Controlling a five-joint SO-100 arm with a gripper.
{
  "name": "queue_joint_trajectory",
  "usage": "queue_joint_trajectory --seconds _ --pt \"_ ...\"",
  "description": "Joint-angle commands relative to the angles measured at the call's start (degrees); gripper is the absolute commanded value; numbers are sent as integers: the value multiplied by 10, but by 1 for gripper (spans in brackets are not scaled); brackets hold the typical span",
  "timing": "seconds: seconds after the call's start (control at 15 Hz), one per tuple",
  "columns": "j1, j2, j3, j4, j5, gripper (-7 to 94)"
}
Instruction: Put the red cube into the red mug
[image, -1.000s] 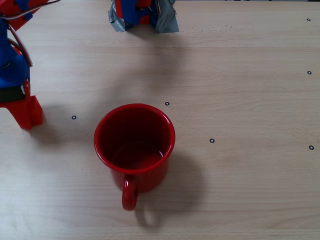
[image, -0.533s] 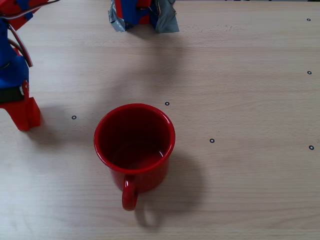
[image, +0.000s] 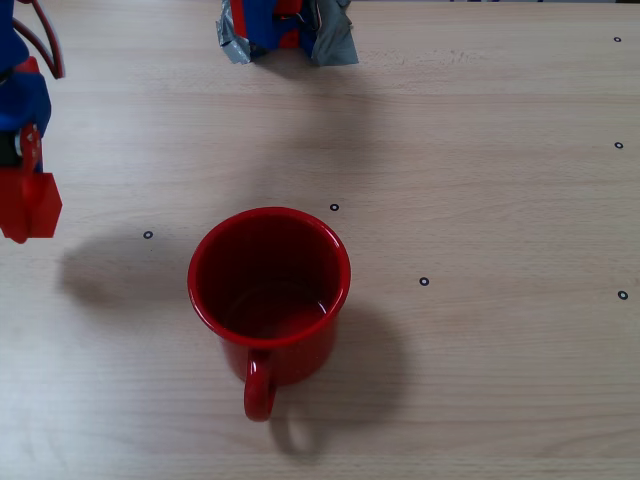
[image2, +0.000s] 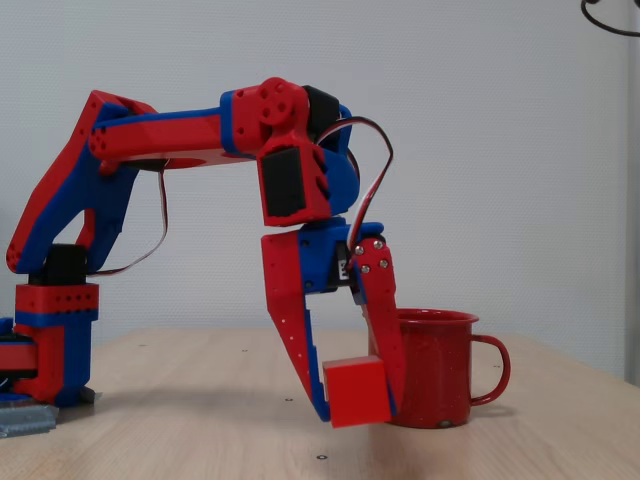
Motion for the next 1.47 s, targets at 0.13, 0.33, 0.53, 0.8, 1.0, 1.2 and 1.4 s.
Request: queue_joint_trajectory --seconds 0.13,0.33,0.53,0.8,1.0,1.2,1.4 --pt "-4 173 -29 17 40 0" --pt "-4 212 -31 11 105 0" --pt "-11 233 -30 18 176 0" --pt "-49 270 -26 47 218 0" --pt "-87 304 -28 74 227 0" --pt "-134 318 -57 104 239 0" --pt "-173 362 -55 132 229 0"
